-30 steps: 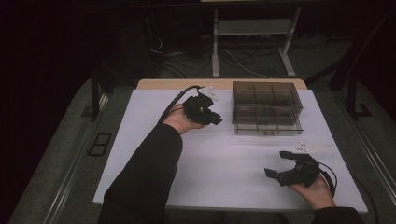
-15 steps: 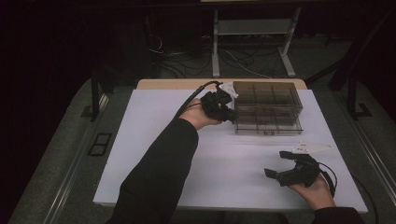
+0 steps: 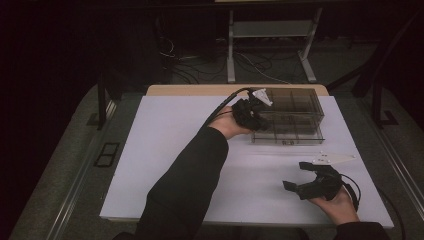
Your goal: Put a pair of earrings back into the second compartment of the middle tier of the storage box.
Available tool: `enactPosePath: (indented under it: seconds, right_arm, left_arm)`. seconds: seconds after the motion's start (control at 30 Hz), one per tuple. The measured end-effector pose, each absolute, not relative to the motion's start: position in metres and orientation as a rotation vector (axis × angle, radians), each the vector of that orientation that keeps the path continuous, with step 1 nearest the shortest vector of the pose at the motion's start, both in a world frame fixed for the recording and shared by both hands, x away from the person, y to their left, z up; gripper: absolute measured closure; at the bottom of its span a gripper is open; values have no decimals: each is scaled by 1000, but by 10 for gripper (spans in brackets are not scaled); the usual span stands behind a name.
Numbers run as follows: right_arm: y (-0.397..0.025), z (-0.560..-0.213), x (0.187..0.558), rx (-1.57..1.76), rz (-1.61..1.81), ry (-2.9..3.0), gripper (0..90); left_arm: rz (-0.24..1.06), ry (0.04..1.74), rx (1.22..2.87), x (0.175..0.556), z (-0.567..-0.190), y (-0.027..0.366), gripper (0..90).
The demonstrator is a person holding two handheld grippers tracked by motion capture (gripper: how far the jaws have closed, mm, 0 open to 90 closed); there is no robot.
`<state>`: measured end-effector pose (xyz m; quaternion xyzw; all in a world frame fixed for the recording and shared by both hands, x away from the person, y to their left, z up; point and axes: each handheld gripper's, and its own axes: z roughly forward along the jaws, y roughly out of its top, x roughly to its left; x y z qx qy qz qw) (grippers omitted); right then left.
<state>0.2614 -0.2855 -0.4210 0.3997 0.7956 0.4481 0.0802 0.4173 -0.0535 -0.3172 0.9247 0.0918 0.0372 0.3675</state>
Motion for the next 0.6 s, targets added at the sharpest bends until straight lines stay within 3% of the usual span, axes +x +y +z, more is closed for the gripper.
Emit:
enactPosePath:
  seconds: [0.6]
  right_arm:
    - [-286,-421,262,1179,1344,2380,1]
  left_arm:
    - [86,246,2373,430,-356,-97,781]
